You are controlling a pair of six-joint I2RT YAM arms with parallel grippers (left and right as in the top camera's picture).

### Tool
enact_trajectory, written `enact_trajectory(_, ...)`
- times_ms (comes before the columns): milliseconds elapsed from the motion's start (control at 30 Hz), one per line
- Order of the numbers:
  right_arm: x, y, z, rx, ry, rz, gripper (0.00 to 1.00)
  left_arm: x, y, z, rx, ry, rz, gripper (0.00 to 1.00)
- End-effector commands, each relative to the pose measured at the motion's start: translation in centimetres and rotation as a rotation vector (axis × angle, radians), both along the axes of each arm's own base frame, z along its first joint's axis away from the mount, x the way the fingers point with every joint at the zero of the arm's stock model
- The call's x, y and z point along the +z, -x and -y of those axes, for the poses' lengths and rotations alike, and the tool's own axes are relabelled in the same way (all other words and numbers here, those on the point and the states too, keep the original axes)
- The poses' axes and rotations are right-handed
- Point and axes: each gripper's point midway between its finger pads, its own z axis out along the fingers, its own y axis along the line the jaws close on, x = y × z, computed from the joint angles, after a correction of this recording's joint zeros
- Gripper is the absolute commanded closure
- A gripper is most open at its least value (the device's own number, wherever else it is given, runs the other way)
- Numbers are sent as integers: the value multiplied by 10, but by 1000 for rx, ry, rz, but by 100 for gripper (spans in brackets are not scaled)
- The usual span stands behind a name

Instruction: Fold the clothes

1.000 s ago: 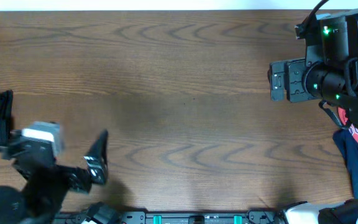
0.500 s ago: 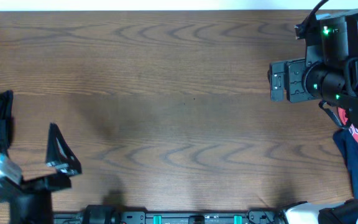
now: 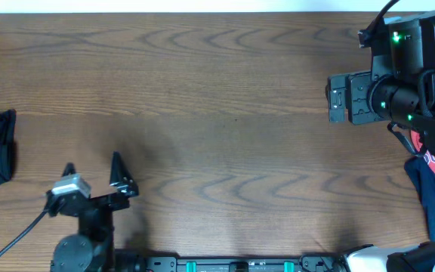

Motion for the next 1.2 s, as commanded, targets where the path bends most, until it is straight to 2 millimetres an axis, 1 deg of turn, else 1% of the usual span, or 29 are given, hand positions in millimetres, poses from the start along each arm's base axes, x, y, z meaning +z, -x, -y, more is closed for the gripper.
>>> enact_trajectory(0, 0, 0, 1, -13, 4, 0, 1, -21, -8, 2, -7, 49, -14, 2)
enact_trajectory(133, 0, 0, 1, -13, 4, 0, 1, -55, -18, 2, -6, 48, -73, 2)
enact_trajectory(267, 0, 0, 1, -13, 4, 0, 1, -90, -24, 2, -3, 46, -147, 2)
enact_trajectory(367, 0, 0, 1, -13, 4, 0, 1, -110, -28, 2, -2, 56, -172, 2)
enact_trajectory(467, 0, 0, 1, -13, 4, 0, 1, -126, -30, 2, -1, 55, -196, 2)
enact_trajectory(633, 0, 0, 1, -13, 4, 0, 1, -127, -30, -1, 17, 48, -197, 2)
enact_trajectory(1167, 0, 0, 1, -13, 4, 0, 1, -127, -30, 0, 10, 49, -200, 2)
